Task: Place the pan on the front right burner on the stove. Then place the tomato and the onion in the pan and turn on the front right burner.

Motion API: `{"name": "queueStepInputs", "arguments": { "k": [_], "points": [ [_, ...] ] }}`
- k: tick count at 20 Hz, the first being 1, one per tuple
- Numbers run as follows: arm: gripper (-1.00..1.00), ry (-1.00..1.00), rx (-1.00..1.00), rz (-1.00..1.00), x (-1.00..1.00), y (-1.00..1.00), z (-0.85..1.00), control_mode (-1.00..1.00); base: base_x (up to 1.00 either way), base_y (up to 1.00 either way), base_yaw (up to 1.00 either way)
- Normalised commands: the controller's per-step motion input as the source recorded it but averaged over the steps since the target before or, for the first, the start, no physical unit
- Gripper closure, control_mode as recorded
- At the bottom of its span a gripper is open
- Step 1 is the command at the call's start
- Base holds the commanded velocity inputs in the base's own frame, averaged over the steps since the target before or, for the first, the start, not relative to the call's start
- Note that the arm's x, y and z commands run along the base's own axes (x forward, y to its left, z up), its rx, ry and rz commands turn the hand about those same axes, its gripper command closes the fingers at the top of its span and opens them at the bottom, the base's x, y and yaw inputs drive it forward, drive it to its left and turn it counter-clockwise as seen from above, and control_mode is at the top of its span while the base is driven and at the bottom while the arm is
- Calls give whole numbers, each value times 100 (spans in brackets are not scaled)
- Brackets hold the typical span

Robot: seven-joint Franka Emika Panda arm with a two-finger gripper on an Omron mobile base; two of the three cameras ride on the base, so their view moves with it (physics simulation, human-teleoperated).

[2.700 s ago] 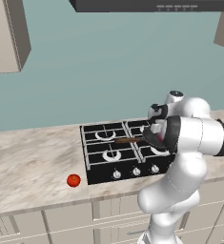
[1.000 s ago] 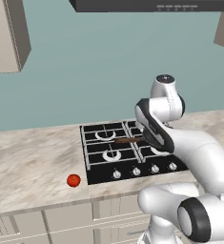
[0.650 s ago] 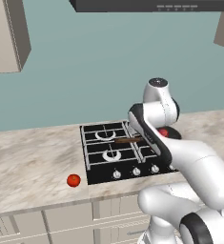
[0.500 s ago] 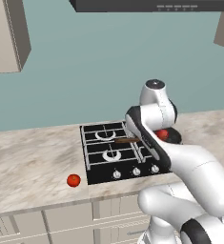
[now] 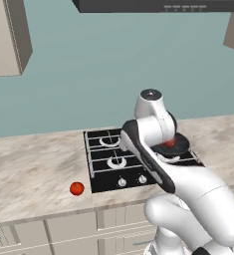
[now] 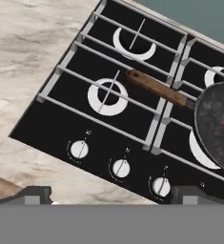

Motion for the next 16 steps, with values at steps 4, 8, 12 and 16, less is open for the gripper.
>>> {"name": "queueStepInputs", "arguments": {
  "k": [4,8,12,16],
  "points": [
    [-100,1,1,5,-23,47,0,-100,0,0,0],
    [-100,2,3,5,-21,44,0,-100,0,0,0],
    [-100,4,3,6,-19,51,-1,-100,0,0,0],
    [-100,2,2,6,-23,48,-2,-100,0,0,0]
  ]
}}
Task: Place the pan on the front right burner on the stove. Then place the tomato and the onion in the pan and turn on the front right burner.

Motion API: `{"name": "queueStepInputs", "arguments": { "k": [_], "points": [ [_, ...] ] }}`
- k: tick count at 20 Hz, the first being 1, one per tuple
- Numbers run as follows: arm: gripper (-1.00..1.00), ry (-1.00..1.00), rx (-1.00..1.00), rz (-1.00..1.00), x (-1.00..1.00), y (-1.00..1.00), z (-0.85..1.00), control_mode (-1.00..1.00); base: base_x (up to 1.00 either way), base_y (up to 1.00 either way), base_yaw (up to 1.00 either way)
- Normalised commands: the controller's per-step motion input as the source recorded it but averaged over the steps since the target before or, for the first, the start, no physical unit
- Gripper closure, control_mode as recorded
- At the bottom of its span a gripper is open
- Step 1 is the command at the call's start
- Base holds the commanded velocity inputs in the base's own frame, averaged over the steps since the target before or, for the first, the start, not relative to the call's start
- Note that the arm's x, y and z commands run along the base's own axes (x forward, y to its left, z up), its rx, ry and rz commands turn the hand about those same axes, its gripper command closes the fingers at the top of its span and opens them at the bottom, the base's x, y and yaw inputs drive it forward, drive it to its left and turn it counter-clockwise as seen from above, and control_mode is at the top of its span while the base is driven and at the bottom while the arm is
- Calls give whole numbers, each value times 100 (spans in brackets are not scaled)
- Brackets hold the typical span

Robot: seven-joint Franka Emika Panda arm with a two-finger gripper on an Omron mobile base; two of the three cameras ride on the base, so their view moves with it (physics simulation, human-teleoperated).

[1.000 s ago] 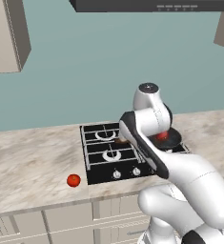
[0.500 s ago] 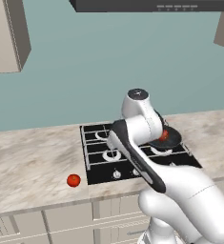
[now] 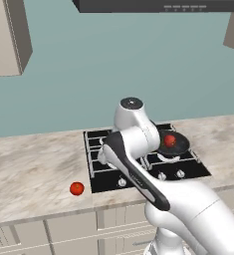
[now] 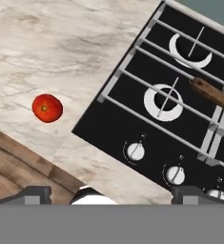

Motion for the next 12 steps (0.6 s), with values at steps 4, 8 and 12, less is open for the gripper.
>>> {"name": "queueStepInputs", "arguments": {
  "k": [4,8,12],
  "points": [
    [-100,1,1,6,-21,44,-9,-100,0,0,0],
    [-100,0,0,5,-15,35,-12,-100,0,0,0],
    [-100,2,4,5,-10,28,-14,-100,0,0,0]
  ]
}}
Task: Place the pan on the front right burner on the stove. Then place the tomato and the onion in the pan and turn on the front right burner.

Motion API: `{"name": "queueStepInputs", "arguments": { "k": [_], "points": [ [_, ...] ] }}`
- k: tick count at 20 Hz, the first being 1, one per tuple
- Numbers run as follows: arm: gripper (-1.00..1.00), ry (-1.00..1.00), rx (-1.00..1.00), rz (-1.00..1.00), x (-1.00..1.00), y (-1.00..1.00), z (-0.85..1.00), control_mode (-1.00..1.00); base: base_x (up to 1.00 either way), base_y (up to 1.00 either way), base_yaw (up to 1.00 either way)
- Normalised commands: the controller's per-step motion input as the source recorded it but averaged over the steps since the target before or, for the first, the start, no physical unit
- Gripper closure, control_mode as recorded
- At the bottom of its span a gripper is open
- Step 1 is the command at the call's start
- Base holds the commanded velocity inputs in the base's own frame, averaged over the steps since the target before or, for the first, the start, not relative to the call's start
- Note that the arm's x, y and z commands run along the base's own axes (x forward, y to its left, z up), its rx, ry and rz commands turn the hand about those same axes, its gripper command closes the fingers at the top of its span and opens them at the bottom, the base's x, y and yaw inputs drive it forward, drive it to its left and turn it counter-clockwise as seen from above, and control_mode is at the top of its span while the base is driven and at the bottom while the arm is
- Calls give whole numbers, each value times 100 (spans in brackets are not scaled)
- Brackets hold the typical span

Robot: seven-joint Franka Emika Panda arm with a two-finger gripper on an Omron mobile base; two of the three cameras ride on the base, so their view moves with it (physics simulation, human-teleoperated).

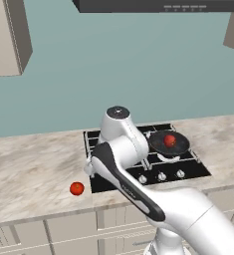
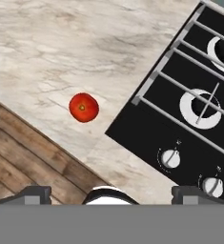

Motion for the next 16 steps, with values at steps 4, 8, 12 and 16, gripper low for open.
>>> {"name": "queueStepInputs", "arguments": {
  "k": [4,8,12,16],
  "points": [
    [-100,5,5,2,0,25,-22,-100,0,0,0],
    [-100,5,3,1,0,23,-26,-100,0,0,0],
    [-100,5,1,1,0,20,-32,-100,0,0,0],
    [-100,7,2,1,0,20,-39,-100,0,0,0]
  ]
}}
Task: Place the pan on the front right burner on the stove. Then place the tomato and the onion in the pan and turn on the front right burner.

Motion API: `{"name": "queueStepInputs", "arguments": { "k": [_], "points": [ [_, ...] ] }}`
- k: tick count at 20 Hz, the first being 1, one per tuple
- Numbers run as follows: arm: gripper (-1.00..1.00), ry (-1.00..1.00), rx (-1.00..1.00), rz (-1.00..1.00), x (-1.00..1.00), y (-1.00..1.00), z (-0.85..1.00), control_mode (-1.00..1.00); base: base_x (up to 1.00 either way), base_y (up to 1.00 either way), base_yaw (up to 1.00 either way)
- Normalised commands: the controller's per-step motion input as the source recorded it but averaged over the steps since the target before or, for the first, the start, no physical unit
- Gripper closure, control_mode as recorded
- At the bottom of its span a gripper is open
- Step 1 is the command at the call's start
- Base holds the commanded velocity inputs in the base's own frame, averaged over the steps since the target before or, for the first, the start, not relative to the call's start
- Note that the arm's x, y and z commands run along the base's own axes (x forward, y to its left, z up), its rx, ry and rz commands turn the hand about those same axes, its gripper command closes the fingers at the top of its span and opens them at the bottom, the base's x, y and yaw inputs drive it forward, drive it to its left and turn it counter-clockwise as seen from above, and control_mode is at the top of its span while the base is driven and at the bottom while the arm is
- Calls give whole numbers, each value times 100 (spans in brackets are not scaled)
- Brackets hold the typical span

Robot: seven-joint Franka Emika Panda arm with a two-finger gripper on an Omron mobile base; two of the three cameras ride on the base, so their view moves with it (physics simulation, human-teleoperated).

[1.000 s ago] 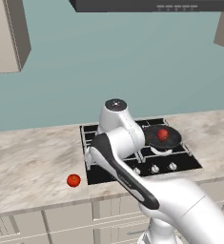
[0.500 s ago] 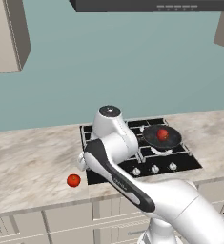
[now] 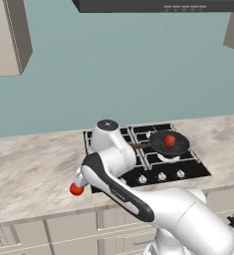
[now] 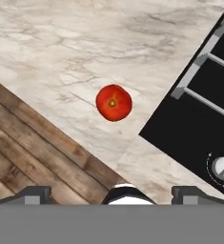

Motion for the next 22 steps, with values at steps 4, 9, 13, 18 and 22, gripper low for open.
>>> {"name": "queueStepInputs", "arguments": {
  "k": [4,9,13,18,22],
  "points": [
    [-100,9,2,1,4,20,-38,-100,0,0,0],
    [-100,6,0,0,20,21,-33,-100,0,0,0],
    [-100,0,0,0,19,12,-10,-100,0,0,0],
    [-100,0,0,0,17,8,-17,-100,0,0,0],
    [-100,0,0,0,8,3,-21,-100,0,0,0]
  ]
}}
